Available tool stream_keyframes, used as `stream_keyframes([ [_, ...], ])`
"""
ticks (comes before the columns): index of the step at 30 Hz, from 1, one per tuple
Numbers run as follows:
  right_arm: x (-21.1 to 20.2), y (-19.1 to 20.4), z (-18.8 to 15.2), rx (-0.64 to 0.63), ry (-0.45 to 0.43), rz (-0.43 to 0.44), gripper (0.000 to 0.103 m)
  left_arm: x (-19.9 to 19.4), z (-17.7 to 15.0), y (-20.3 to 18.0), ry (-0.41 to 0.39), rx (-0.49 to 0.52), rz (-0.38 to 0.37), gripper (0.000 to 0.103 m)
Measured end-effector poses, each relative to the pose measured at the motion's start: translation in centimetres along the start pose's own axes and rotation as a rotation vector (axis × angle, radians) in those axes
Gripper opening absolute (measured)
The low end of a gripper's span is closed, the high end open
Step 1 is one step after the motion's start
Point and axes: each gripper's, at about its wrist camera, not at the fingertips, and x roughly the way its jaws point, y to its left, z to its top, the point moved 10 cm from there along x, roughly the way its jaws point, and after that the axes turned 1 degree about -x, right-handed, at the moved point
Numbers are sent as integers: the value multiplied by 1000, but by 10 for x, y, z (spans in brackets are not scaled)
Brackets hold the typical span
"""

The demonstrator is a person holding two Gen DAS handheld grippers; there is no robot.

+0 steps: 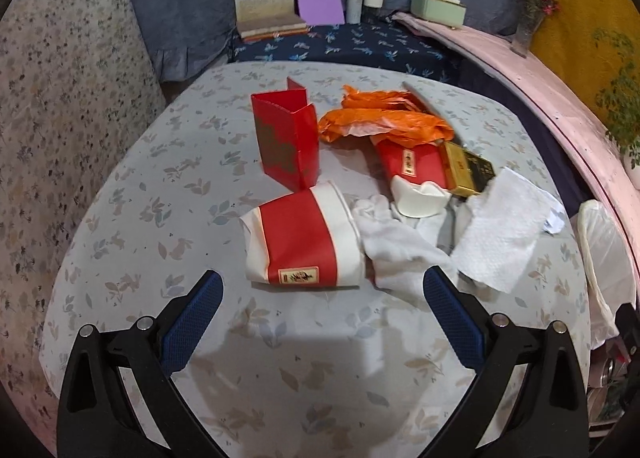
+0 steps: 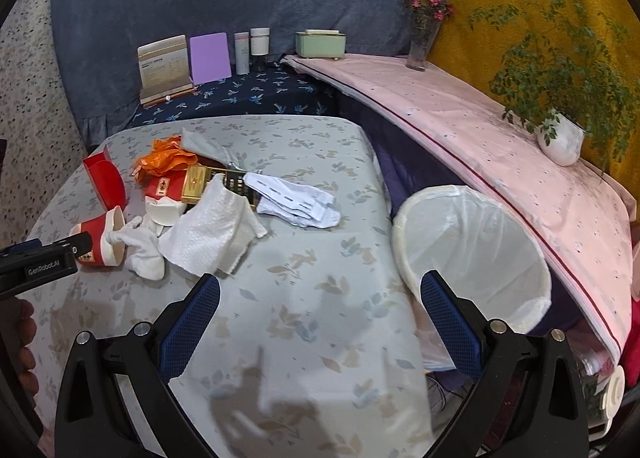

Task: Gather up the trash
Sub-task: 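Grasp the red-and-white paper cup with the left gripper while the right grasps white tissue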

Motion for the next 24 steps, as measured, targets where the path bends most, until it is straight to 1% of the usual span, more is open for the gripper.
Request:
stream_keyframes([
  [4, 16, 19, 7, -8, 12, 16, 96, 21, 5, 10, 31, -34, -3, 96],
  [6, 23, 28, 9, -23, 18, 14, 96, 31, 3, 12, 55, -19, -5, 96],
  [11, 38, 45, 15, -44, 32, 18, 96, 41, -10, 13, 74, 50, -18, 96],
  [14, 48, 54, 16, -41, 47, 34, 96, 51, -12, 14, 93, 54, -21, 96],
  [18, 61, 64, 21, -33, 60, 53, 96, 60, -1, 16, 86, 29, -25, 96],
  [24, 83, 75, 26, -7, 86, 76, 96, 68, 9, 13, 80, 28, -43, 94],
])
